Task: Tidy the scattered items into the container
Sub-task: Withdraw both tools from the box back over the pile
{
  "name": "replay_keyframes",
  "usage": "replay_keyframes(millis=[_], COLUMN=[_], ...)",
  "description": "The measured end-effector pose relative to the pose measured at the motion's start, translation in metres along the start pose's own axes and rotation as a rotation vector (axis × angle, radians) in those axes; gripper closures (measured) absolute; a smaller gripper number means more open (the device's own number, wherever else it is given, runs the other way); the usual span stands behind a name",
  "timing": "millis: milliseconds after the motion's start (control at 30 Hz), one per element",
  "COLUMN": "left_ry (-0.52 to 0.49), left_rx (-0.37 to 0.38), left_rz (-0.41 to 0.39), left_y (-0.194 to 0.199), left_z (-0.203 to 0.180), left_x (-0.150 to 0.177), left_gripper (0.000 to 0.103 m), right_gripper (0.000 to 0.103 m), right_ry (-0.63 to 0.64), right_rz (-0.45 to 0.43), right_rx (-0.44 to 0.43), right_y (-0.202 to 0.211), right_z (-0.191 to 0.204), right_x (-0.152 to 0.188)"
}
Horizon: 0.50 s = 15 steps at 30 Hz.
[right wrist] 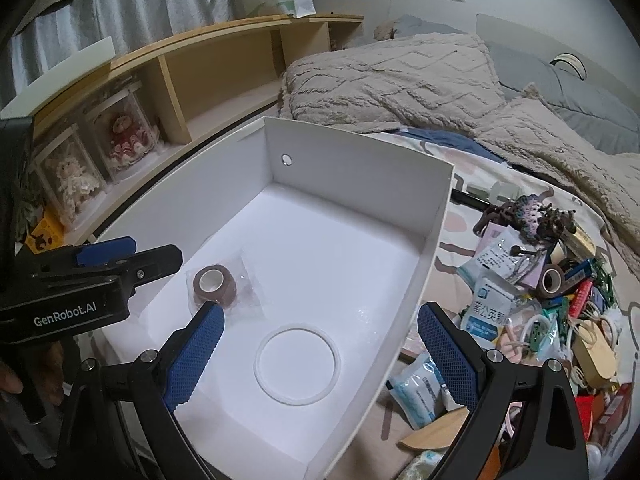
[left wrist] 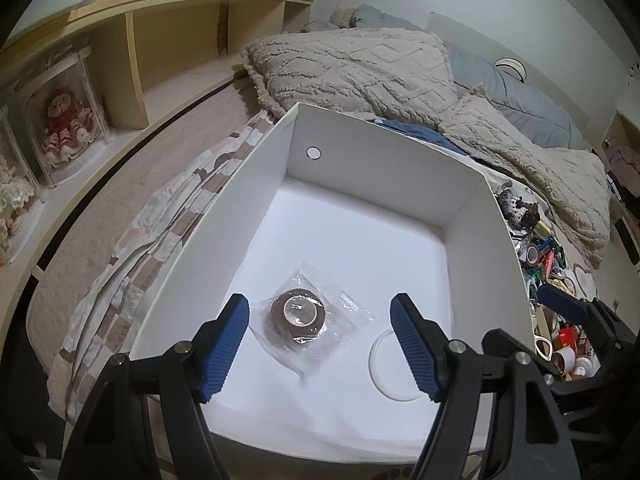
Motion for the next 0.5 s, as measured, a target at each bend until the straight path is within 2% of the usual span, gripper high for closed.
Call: replay_keyframes(millis=[267, 500], left_ry=[-0.047, -0.094], left_rx=[-0.003, 0.010], left_rz=[-0.014, -0.022], left_y=[0.004, 0.006], left_z=[-0.012, -0.027], left_x=[-0.001, 0.002], left_gripper=[0.030, 0.029], right_gripper=[0.006, 0.006], right_ry=[-0.041, -0.119], right_rz=[-0.031, -0.038], right_rx=[0.012, 0.044], right_y=[0.008, 0.014], right_z=[-0.016, -0.048], right_x=[-0.004, -0.004])
Point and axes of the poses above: each gripper's, at about its wrist camera, not at the fingertips, and y roughly against the way its jaws point, z to its left, x to its underside, the point moved 2 cm from there along -y, roughly the way its jaws point, and after that the axes turned 13 degrees about x, right-handed, at the moved point
